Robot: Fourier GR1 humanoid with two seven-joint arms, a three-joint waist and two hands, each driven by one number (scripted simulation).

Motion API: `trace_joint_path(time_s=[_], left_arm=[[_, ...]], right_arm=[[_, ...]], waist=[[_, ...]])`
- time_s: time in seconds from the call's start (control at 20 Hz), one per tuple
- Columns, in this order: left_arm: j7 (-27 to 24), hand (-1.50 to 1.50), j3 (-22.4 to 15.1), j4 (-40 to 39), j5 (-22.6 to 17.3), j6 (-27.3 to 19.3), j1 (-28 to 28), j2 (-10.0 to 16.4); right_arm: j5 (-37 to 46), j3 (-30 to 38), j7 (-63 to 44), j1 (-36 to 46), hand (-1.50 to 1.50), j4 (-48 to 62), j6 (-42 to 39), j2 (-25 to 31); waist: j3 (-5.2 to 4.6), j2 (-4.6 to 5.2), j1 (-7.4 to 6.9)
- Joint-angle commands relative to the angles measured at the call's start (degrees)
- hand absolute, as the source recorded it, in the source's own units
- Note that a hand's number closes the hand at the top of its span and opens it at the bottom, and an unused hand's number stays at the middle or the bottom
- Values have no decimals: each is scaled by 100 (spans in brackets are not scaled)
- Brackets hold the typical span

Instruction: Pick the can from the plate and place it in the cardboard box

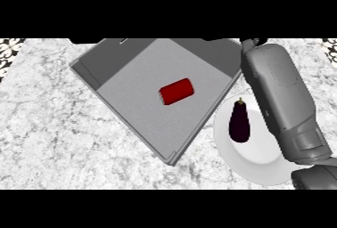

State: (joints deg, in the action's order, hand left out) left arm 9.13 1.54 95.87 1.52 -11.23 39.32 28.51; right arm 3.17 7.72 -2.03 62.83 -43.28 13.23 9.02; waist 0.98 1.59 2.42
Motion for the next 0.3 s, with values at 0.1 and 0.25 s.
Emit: trace_joint_path(time_s=[0.1, 0.25], left_arm=[[-603, 0, -206, 877, -322, 71, -1382, -374], [-669, 0, -210, 898, -297, 90, -1302, -427]], right_arm=[[-370, 510, 364, -115, -150, 234, -539, 710], [-404, 532, 553, -234, -150, 357, -950, 987]], waist=[[-88, 10, 231], [-93, -17, 187]])
